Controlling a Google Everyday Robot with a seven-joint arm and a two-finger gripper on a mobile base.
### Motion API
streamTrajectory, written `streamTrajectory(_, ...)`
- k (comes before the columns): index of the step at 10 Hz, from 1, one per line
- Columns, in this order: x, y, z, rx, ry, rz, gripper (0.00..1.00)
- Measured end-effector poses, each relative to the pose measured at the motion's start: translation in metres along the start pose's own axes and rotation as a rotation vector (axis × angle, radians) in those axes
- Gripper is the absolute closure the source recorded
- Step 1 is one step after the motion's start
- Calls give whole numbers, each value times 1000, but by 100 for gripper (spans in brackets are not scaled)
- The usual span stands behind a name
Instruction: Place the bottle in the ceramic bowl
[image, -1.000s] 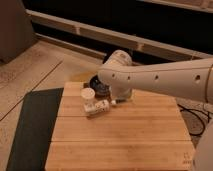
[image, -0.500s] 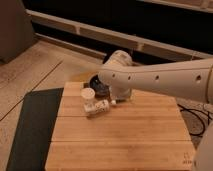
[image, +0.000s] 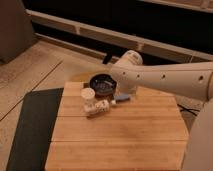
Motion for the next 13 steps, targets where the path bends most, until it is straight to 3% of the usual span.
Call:
streamTrajectory(2,-2,16,30,2,45,-41,35)
streamTrajectory(7,-5,62,67,-8,95,-130,35)
streamTrajectory(13,-21,117,100,-92,109,-190,35)
